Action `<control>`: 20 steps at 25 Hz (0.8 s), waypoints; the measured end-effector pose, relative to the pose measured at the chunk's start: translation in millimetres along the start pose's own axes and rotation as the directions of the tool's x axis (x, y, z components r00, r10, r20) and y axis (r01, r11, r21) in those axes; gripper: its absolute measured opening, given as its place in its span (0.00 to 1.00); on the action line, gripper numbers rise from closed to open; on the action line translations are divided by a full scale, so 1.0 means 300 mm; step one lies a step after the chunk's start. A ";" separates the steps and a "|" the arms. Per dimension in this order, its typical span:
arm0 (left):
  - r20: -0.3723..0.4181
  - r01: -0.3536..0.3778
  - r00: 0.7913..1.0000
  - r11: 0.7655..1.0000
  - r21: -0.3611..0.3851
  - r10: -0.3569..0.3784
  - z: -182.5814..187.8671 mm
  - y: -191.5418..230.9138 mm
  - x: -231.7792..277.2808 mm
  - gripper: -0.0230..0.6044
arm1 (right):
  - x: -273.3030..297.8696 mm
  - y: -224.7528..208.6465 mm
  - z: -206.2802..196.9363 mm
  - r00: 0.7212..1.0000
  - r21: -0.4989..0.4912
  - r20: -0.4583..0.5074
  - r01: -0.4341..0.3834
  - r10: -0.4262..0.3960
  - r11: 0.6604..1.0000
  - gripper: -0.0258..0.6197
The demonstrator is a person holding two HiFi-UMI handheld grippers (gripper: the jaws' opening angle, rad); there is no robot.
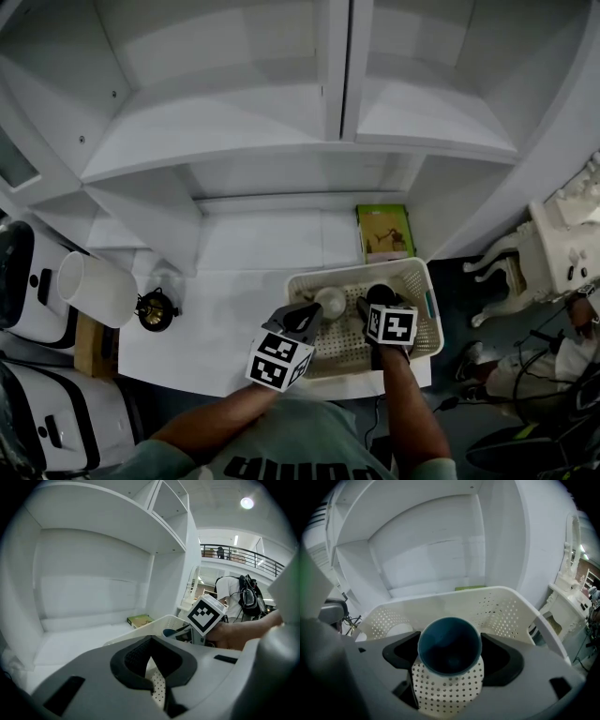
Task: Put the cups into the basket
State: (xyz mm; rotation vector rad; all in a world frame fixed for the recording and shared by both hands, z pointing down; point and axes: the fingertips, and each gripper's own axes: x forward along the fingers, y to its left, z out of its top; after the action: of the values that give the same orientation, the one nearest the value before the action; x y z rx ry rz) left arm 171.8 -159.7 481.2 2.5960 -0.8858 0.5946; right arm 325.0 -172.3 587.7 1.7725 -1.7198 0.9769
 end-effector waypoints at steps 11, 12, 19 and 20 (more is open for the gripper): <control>0.017 0.018 1.000 1.000 0.002 -0.018 0.003 -0.008 -0.037 0.05 | -0.100 0.031 0.030 0.997 -0.012 0.070 -0.013 0.014 1.000 0.62; 0.018 0.020 1.000 1.000 0.001 -0.020 0.001 -0.010 -0.042 0.05 | -0.113 0.034 0.028 0.997 -0.010 0.076 -0.010 0.011 1.000 0.62; 0.039 0.036 0.999 0.999 -0.004 -0.036 -0.008 -0.020 -0.087 0.05 | -0.236 0.078 0.029 0.989 0.003 0.149 0.007 -0.007 1.000 0.62; 0.042 0.037 0.998 0.999 -0.004 -0.037 -0.012 -0.018 -0.098 0.05 | -0.259 0.089 0.028 0.986 0.005 0.165 0.009 -0.010 1.000 0.62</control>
State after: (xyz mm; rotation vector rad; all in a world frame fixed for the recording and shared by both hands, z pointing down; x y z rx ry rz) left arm 153.2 -139.5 469.2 2.6233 -0.8494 0.5292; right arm 303.5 -131.3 519.3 1.9098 -1.8078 0.8507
